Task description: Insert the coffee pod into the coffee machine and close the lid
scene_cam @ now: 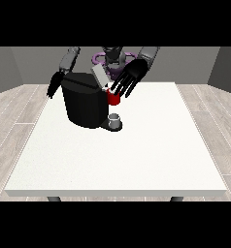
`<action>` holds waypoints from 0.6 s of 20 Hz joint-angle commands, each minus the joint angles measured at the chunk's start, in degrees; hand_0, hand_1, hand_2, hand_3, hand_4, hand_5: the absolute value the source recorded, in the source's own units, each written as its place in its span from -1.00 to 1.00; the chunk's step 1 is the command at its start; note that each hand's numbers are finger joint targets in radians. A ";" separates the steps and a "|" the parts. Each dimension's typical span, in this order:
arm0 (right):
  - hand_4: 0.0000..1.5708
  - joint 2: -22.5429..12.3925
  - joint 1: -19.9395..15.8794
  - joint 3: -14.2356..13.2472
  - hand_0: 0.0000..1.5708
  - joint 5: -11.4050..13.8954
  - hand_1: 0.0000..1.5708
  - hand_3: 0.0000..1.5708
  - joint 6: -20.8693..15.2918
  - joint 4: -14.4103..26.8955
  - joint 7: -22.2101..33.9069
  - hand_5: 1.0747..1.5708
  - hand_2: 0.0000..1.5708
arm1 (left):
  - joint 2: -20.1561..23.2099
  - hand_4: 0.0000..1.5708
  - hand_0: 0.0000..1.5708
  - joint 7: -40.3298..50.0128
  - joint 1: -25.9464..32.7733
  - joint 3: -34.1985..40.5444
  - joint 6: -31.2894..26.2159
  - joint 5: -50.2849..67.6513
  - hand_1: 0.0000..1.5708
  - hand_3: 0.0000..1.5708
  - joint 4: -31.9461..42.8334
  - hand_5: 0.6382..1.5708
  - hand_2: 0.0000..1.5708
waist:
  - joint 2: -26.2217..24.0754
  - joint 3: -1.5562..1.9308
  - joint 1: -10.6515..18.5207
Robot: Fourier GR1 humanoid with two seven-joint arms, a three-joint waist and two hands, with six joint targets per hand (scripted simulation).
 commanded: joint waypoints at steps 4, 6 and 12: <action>-1.00 -0.58 4.01 -0.91 -1.00 -0.63 -1.00 -1.00 0.43 2.17 2.33 1.00 -1.00 | -6.00 -1.00 -1.00 0.05 9.28 -1.38 -0.29 0.73 -1.00 -1.00 -0.74 1.00 -0.89 | -9.27 -0.09 5.12; -1.00 -1.39 9.15 -3.51 -1.00 -3.22 -1.00 -1.00 2.41 5.89 -4.32 1.00 -1.00 | -9.68 -1.00 -1.00 1.41 11.23 1.14 -1.94 4.96 -1.00 -1.00 -2.43 1.00 -0.64 | -13.04 -0.05 8.09; -1.00 -0.68 13.86 -3.17 -1.00 -2.34 -1.00 -1.00 0.84 4.72 -1.97 1.00 -1.00 | -18.81 -0.41 -1.00 -4.59 21.07 15.88 -1.85 23.29 -1.00 -1.00 -0.99 1.00 -1.00 | -20.41 -0.31 13.62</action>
